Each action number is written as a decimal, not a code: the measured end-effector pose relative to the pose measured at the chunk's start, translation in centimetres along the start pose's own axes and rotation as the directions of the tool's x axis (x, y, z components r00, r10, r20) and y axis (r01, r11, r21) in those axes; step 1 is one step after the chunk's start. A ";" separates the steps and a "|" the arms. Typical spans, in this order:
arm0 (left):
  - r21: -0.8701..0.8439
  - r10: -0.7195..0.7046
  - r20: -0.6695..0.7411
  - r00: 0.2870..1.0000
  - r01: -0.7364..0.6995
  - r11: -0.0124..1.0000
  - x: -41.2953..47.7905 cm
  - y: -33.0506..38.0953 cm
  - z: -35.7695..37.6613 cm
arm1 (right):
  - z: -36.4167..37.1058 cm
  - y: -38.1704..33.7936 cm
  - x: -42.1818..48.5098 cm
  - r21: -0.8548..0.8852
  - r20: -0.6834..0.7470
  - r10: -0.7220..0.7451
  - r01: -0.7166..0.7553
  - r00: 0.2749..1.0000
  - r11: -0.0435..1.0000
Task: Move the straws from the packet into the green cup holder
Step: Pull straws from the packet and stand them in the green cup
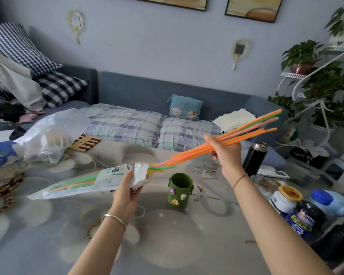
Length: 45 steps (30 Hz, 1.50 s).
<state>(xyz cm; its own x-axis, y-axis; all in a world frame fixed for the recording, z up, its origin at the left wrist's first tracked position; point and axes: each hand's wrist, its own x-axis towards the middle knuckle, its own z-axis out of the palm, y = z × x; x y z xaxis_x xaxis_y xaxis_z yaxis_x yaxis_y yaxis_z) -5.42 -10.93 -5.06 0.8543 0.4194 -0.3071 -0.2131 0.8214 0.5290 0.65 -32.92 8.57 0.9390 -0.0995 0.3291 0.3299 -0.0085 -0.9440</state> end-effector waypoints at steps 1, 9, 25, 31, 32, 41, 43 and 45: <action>-0.001 0.001 0.001 1.000 -0.001 1.000 -0.2 0.2 0.1 | 0.0 -0.3 -0.4 -0.010 0.020 0.008 -0.008 1.000 1.000; -0.005 -0.008 0.058 0.998 0.008 1.000 -3.4 0.6 2.6 | 1.9 -2.1 -3.7 0.086 0.061 0.090 -0.095 0.994 0.992; 0.030 -0.006 -0.019 1.000 0.006 1.000 -3.3 1.3 2.6 | 0.6 -2.7 -1.5 0.044 0.058 0.066 -0.068 0.996 0.997; 0.060 0.011 -0.082 0.997 -0.006 0.998 -1.5 1.1 0.9 | -0.3 0.5 1.4 -0.047 0.032 0.064 -0.063 0.997 0.997; 0.066 0.002 -0.085 0.996 0.004 0.998 -1.2 1.0 0.5 | -0.4 1.2 1.7 -0.098 0.031 0.060 -0.057 0.998 0.994; 0.111 0.007 -0.054 0.998 -0.001 0.994 1.4 -1.2 -0.3 | 1.4 9.8 3.4 -0.475 0.142 0.122 -0.040 0.982 0.879; 0.097 0.003 -0.052 0.999 0.002 0.995 2.0 -1.8 -0.4 | 2.0 12.0 3.5 -0.472 0.150 0.203 -0.110 0.968 0.875; 0.086 0.009 -0.047 0.999 -0.005 0.996 2.4 -2.2 -0.4 | 2.3 13.9 3.6 -0.457 0.167 0.266 -0.165 0.949 0.874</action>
<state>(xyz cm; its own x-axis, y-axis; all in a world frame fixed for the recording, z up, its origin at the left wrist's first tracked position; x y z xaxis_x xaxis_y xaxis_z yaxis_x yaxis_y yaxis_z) -3.07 -11.59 -7.26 0.8290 0.4447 -0.3391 -0.1758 0.7828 0.5970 8.79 -31.06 -3.31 0.9955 0.0691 0.0650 0.0891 -0.4457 -0.8907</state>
